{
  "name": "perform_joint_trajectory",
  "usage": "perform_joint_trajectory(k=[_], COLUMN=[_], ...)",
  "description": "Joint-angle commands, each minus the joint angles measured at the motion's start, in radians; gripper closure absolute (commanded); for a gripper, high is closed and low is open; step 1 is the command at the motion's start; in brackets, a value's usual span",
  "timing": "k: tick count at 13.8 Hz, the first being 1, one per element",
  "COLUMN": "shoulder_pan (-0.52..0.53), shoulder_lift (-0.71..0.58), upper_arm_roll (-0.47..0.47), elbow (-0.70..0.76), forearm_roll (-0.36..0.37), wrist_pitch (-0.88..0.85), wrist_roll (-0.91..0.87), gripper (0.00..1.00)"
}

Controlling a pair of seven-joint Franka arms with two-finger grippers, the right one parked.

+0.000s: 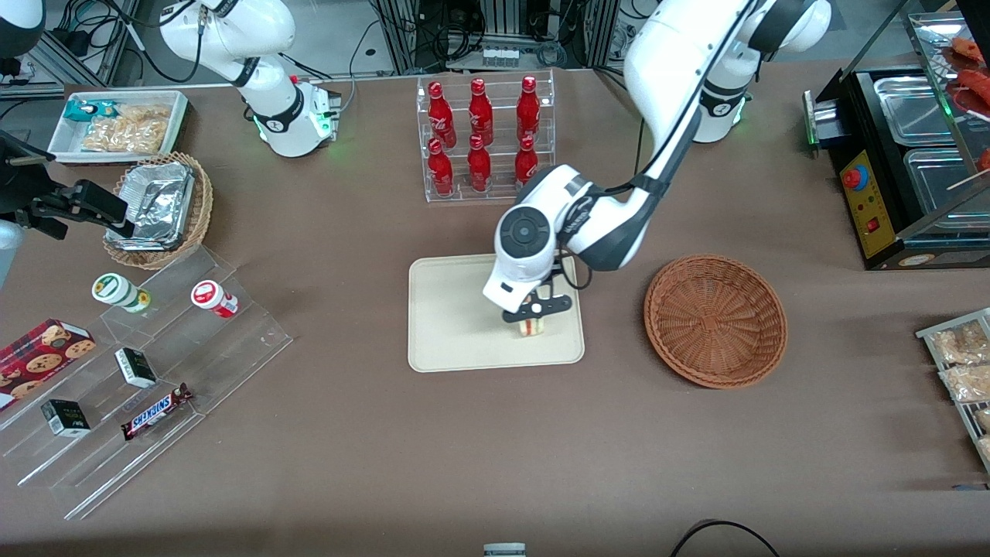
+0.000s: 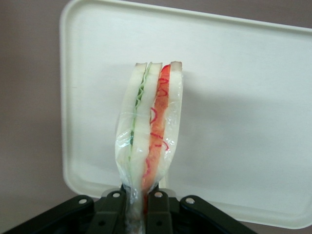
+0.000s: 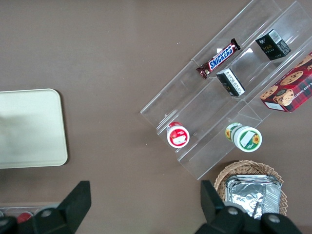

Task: Place sandwich from basket to tray
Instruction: 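Lower the sandwich onto the tray and open the left gripper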

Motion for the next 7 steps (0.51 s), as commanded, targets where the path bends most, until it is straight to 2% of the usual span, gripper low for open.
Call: perform_joint_trajectory(k=[1,5,6,7], shoulder_pan=[-0.039,-0.063,-0.065,-0.065], shoulder_lift=[0.046,0.070,0.080,0.080], upper_arm_roll=[0.009,0.007,0.009,0.007], elbow=[0.044,0.044,0.044,0.044], forearm_roll=[-0.008,-0.005,-0.005,-0.005], wrist_pitch=[0.033,0.101,0.101,0.101], wrist_roll=[-0.034,-0.032,-0.034,-0.035], gripper=[0.99,0.99,0.98,0.92])
